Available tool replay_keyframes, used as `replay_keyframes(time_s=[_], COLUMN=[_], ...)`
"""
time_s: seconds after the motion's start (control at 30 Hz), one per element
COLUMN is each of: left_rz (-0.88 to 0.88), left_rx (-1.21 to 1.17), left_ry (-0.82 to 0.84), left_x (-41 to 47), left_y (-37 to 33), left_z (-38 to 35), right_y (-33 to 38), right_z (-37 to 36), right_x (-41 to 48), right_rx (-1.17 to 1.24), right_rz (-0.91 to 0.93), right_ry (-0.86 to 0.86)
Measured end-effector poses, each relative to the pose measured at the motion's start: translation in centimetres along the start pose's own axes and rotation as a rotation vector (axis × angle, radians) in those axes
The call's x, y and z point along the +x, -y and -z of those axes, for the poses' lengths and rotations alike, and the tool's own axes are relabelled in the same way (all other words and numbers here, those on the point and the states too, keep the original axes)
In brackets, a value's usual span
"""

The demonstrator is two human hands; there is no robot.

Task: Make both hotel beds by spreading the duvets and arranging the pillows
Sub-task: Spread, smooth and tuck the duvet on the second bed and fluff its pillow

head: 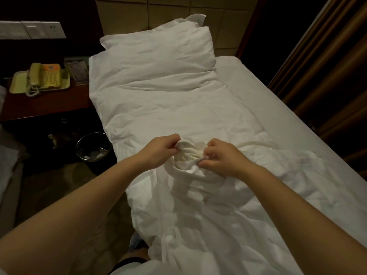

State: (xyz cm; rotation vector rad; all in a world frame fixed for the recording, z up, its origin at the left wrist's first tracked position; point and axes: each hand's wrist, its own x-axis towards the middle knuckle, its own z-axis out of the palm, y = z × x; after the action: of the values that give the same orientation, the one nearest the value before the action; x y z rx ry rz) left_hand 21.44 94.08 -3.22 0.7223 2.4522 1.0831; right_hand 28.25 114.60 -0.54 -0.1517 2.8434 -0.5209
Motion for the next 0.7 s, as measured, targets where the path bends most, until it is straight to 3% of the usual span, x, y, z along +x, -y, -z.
replay_keyframes(time_s=[0.17, 0.3, 0.43, 0.57, 0.7], left_rz=[0.034, -0.042, -0.078, -0.028, 0.102], left_rx=[-0.003, 0.055, -0.018, 0.028, 0.034], left_ry=[0.105, 0.187, 0.201, 0.273, 0.333], left_x=[1.8, 3.5, 4.7, 5.3, 5.4], left_y=[0.8, -0.5, -1.3, 0.4, 2.9], left_z=[-0.3, -1.0, -1.7, -0.8, 0.8], right_y=[1.4, 3.5, 4.9, 5.7, 5.7], right_z=[1.0, 0.5, -2.1, -1.4, 1.6], right_x=[-1.1, -1.4, 0.5, 1.1, 0.8], right_rx=[-0.090, 0.004, -0.127, 0.203, 0.324], right_rz=[0.137, -0.022, -0.004, 0.045, 0.050], right_ry=[0.001, 0.190, 0.051, 0.001, -0.108])
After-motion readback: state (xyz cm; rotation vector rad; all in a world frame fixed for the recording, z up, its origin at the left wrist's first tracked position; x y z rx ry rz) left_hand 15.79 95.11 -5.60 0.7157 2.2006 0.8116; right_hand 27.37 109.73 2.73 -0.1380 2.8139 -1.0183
